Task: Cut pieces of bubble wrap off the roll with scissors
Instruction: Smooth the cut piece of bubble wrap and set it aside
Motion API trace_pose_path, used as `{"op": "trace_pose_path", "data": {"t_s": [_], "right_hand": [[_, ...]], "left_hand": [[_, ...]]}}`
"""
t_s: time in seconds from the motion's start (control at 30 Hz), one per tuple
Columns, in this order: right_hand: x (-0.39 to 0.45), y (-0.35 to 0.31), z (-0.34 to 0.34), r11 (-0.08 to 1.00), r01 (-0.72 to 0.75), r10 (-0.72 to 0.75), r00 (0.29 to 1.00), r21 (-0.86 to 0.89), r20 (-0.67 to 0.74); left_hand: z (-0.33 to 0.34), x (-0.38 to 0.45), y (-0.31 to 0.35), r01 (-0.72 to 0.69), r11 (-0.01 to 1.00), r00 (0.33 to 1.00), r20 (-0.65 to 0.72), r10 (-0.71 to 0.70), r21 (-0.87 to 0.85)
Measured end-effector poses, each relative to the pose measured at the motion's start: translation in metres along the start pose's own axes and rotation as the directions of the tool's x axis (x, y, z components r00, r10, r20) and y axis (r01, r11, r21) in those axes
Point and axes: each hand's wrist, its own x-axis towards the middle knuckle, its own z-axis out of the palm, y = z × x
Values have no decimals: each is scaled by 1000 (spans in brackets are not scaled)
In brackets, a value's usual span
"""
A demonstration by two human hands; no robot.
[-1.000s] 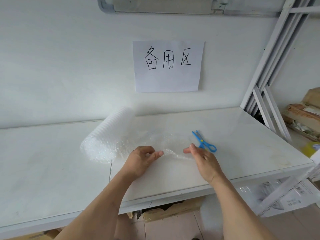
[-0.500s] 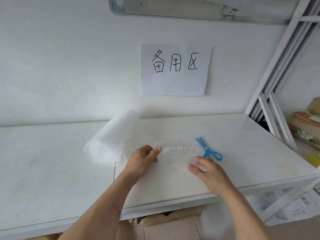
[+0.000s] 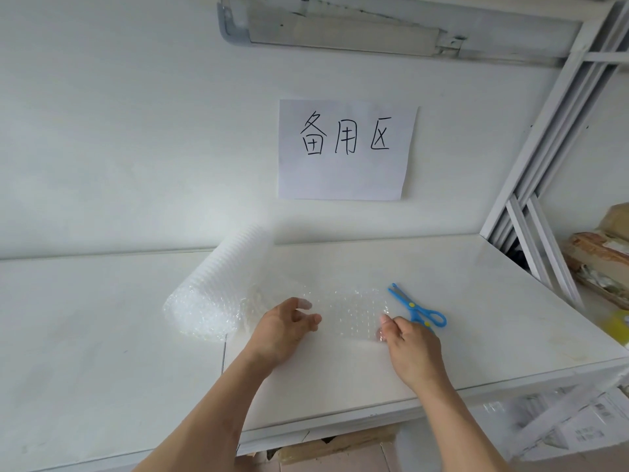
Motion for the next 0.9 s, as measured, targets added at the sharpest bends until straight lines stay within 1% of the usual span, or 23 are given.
{"op": "trace_pose_path", "data": {"t_s": [0.07, 0.13, 0.2, 0.27, 0.33, 0.43, 0.57, 0.63, 0.77, 0.83, 0.9], "right_hand": [[1, 1, 5, 999, -26, 25, 999, -41, -24], [2, 0, 8, 993, -28, 21, 998, -114, -59], [2, -3, 11, 987, -41, 27, 995, -155, -92], [1, -7, 13, 983, -60, 34, 988, -176, -148], [1, -11, 15, 971, -99, 58, 980, -216, -191], [0, -13, 17, 974, -94, 48, 975, -208, -216], [1, -10, 20, 970, -107, 62, 977, -219, -204], [1, -10, 20, 968, -118, 77, 979, -221, -188], [-1, -9, 18, 978, -94, 58, 980, -184, -192], [-2, -10, 17, 980, -96, 64, 981, -174, -182], [-3, -12, 16, 980, -82, 48, 981, -181, -188]], "left_hand": [[2, 2, -1, -11, 1000, 1000, -2, 12, 21], [3, 3, -3, -27, 1000, 1000, 8, 27, 4], [4, 5, -4, -18, 1000, 1000, -19, 18, 21], [7, 8, -2, 6, 994, 995, -95, 4, 106], [12, 12, 1, 17, 974, 984, -176, 24, 228], [18, 19, 3, 20, 929, 972, -223, 68, 370], [22, 25, 6, 15, 881, 968, -227, 105, 472], [24, 26, 4, 7, 867, 964, -235, 127, 497], [27, 23, -1, -44, 846, 948, -244, 203, 532], [26, 22, -6, -78, 800, 941, -220, 256, 595], [24, 25, -12, -119, 725, 930, -180, 321, 679]]}}
